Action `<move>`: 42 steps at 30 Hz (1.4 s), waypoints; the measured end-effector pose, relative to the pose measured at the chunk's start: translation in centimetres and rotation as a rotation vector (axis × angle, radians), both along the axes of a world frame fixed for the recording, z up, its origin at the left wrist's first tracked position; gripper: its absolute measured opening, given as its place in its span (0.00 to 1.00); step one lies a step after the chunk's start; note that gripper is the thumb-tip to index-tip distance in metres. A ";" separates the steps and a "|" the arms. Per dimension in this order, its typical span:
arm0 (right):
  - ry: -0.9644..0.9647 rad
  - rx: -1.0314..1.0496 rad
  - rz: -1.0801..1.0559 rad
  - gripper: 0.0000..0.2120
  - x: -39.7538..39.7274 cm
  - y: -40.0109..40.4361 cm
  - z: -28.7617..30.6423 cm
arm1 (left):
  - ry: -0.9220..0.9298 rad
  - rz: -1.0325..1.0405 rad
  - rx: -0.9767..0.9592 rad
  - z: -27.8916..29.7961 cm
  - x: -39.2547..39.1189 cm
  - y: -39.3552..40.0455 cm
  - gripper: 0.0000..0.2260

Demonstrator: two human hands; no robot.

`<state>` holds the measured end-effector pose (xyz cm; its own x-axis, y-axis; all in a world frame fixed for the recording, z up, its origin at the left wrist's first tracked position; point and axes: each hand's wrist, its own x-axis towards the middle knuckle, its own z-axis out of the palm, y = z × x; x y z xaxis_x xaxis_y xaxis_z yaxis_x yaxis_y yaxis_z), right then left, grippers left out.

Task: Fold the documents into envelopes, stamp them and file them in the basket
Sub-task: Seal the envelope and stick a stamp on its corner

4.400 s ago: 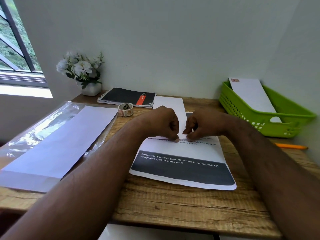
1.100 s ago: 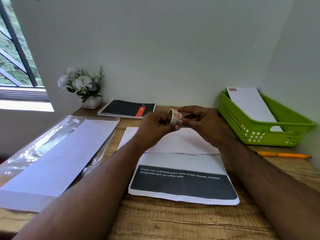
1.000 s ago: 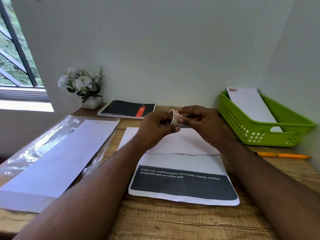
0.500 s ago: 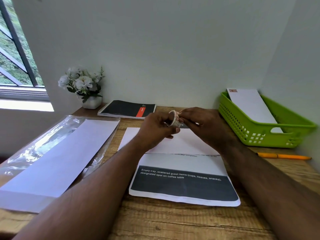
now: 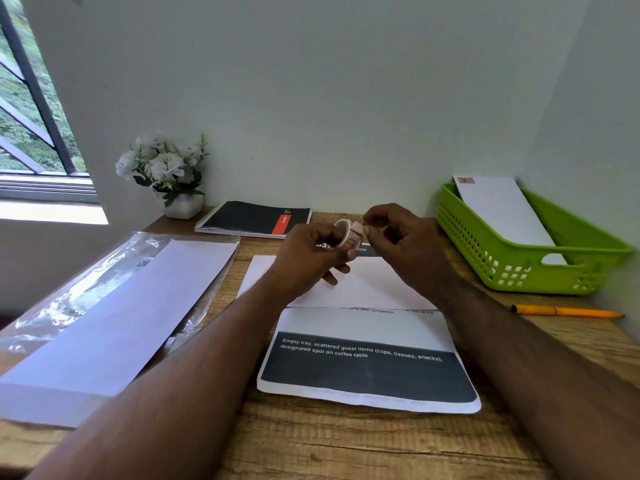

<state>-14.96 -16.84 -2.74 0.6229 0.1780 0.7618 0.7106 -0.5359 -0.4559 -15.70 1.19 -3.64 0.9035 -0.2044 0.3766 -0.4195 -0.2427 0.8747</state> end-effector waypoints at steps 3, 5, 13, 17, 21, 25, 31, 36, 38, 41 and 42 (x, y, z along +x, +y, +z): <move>-0.011 -0.005 0.015 0.13 0.0 0.0 -0.2 | 0.003 -0.006 -0.028 0.1 -0.1 0.0 0.06; -0.094 -0.102 -0.002 0.14 0.2 0.0 -0.3 | 0.001 -0.019 -0.030 0.1 -0.1 0.1 0.05; 0.213 0.400 0.101 0.03 0.6 0.0 0.4 | 0.004 0.054 0.023 0.1 0.4 0.9 0.06; 0.195 0.446 0.067 0.05 1.2 -1.1 0.7 | -0.046 0.270 0.173 -0.1 1.6 3.4 0.02; 0.103 0.133 -0.014 0.07 1.4 -2.0 0.0 | -0.073 0.529 0.418 -0.7 3.2 6.1 0.07; -0.019 -0.127 -0.036 0.03 1.6 -2.4 -0.3 | 0.019 0.648 0.684 -0.8 3.9 7.1 0.11; -0.113 -0.282 -0.006 0.03 1.5 -2.6 -0.3 | 0.004 0.711 0.714 -0.4 3.1 5.6 0.16; -0.343 -0.484 -0.024 0.05 0.5 -1.5 1.0 | 0.045 0.278 0.135 1.4 1.1 1.3 0.12; -0.419 -0.533 -0.043 0.04 -0.1 -1.0 1.3 | 0.124 0.120 -0.017 1.6 0.6 0.4 0.10; -0.442 -0.556 -0.058 0.03 0.1 -0.8 0.9 | 0.174 0.058 -0.115 1.0 0.8 0.3 0.19; -0.431 -0.547 -0.057 0.03 0.4 -0.8 0.7 | 0.181 0.067 -0.150 0.9 0.9 0.2 0.20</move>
